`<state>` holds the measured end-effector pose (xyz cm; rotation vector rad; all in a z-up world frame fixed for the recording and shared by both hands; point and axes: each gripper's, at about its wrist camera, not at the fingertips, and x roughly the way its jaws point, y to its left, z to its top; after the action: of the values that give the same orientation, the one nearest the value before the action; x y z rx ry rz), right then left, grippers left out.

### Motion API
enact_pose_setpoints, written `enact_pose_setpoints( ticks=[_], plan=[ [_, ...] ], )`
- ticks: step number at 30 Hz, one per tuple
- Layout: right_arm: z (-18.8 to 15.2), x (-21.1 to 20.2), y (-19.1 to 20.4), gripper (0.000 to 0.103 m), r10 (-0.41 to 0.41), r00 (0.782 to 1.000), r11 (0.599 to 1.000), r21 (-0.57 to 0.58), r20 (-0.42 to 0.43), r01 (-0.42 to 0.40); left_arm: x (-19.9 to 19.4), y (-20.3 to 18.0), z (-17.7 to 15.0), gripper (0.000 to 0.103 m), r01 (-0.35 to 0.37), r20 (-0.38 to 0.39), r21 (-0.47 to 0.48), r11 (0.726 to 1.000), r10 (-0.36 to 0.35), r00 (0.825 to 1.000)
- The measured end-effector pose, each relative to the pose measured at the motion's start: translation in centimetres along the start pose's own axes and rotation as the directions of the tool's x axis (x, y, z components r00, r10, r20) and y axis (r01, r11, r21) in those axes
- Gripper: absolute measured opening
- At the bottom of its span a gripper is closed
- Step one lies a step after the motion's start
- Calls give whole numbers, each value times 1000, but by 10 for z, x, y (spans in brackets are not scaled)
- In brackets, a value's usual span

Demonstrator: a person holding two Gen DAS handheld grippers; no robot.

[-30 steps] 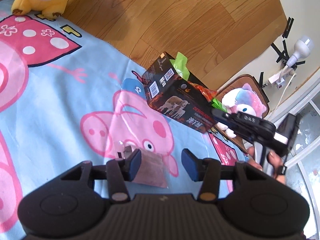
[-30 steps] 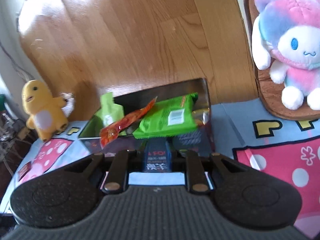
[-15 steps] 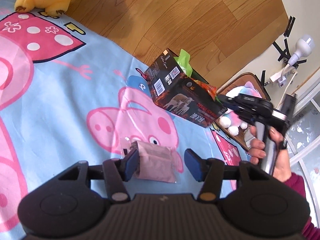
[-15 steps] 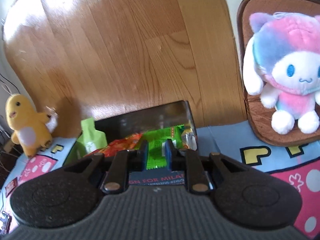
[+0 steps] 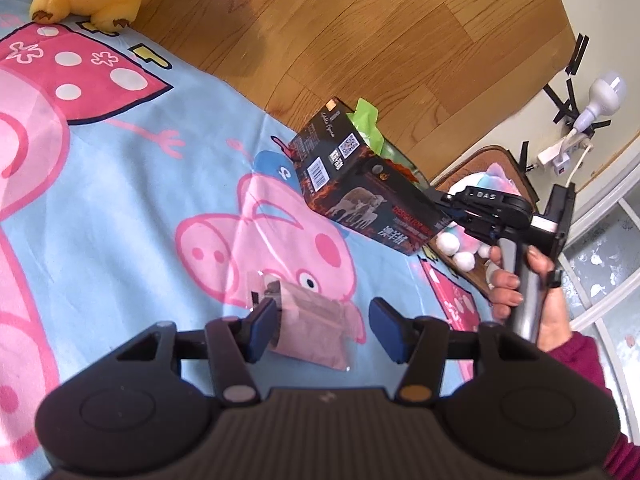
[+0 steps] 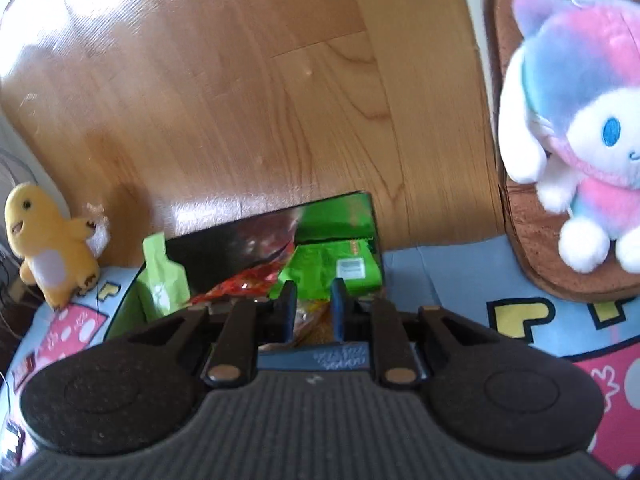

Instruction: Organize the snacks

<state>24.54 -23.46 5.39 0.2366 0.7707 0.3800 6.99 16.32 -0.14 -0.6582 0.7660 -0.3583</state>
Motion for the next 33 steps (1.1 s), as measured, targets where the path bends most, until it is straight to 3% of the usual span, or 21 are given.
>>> enact_pose_setpoints(
  ticks=[6,10,13,15,17,19,21,24,28,31,32,33],
  plan=[
    [-5,-15,5,21,0,993,999,-49,-114,-5,-7,1,0,52,12,16,-8,1000,-12,1000],
    [-11,-31,1,22,10,995,999,-42,-102,-14,-9,2,1,52,9,17,-16,1000,-9,1000],
    [-11,-41,-5,31,12,999,1000,-28,-49,-14,-11,0,1,52,8,22,-16,1000,-8,1000],
    [-18,-58,-1,31,5,997,1000,-25,73,-3,-13,-2,-1,53,4,25,-7,1000,-4,1000],
    [-31,-76,14,32,78,987,993,-98,138,-65,-16,-1,-3,55,-3,28,1,1000,3,1000],
    [-52,-82,31,44,208,975,971,-136,73,-197,-19,1,-3,55,-11,28,0,1000,11,1000],
    [-79,-66,47,46,319,942,939,-100,-106,-330,-20,3,-3,55,-16,26,-6,1000,16,1000],
    [-118,-39,61,46,353,897,927,-30,-266,-374,-18,7,-4,56,-9,11,-23,1000,9,1000],
    [-131,-23,62,46,352,905,933,5,-239,-361,-8,11,-4,55,-11,-25,-39,999,10,1000],
    [-130,-13,59,47,418,876,908,106,-241,-405,0,16,-7,48,23,-35,-76,997,-25,999],
    [-132,-12,62,48,443,862,896,129,-247,-424,1,16,-7,41,18,-32,-77,997,-21,999],
    [-135,-14,64,48,443,865,897,129,-235,-423,2,16,-8,38,9,-26,-78,997,-11,1000]
  ],
)
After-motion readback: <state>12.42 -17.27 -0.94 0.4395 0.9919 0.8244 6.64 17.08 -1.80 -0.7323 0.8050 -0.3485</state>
